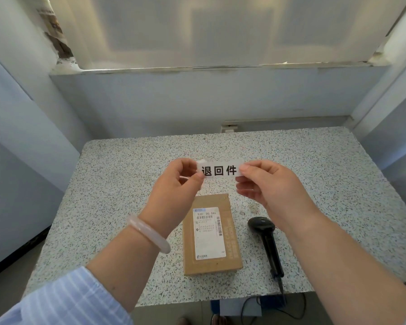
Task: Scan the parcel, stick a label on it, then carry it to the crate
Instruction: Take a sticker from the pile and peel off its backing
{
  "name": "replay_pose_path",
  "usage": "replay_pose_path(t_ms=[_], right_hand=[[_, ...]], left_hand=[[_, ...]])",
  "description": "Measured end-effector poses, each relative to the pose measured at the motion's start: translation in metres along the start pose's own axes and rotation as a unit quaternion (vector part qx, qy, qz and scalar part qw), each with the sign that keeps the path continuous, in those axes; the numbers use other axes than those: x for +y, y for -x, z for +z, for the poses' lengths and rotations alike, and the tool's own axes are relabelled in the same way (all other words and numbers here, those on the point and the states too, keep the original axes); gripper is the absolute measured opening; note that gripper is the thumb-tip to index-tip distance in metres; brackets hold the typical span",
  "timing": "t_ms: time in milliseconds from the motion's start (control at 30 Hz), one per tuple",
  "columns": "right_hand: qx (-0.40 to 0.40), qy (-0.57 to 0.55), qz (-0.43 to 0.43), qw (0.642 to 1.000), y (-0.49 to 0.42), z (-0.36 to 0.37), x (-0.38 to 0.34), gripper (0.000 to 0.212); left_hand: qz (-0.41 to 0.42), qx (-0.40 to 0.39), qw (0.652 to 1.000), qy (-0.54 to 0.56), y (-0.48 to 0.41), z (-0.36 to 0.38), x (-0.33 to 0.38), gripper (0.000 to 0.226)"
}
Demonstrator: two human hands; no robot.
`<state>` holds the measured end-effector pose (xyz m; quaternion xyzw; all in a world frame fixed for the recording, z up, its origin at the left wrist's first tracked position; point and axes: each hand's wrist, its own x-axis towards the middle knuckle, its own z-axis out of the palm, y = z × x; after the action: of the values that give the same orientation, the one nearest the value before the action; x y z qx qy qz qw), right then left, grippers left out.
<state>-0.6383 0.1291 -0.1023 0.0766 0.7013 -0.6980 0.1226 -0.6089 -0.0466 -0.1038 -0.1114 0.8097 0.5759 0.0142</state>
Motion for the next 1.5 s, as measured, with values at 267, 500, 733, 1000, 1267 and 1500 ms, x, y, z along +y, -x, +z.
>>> replay_pose_path(t_ms=[267,500,733,1000,1267,1500], right_hand=[[-0.034,0.052,-0.072,0.995,0.007,0.004,0.002,0.008],[-0.111,-0.011,-0.007,0.994,0.005,-0.002,-0.002,0.021],[-0.147,-0.016,0.026,0.989,0.008,-0.004,-0.005,0.022],[-0.160,-0.025,0.036,0.986,0.009,-0.005,-0.004,0.017],[-0.184,0.005,0.023,0.983,0.009,-0.008,0.001,0.008],[-0.161,0.036,-0.005,0.986,0.012,-0.008,0.003,0.006]], left_hand=[[0.060,-0.021,0.997,0.040,0.002,0.003,0.006,0.014],[0.053,-0.053,0.995,0.063,0.004,0.001,0.005,0.010],[0.055,-0.073,0.995,0.038,0.005,0.000,0.008,0.012],[0.059,-0.081,0.995,0.016,0.009,-0.001,0.011,0.015],[0.047,-0.042,0.998,0.028,0.006,-0.001,0.008,0.008],[0.054,-0.023,0.998,0.026,0.004,0.001,0.006,0.012]])
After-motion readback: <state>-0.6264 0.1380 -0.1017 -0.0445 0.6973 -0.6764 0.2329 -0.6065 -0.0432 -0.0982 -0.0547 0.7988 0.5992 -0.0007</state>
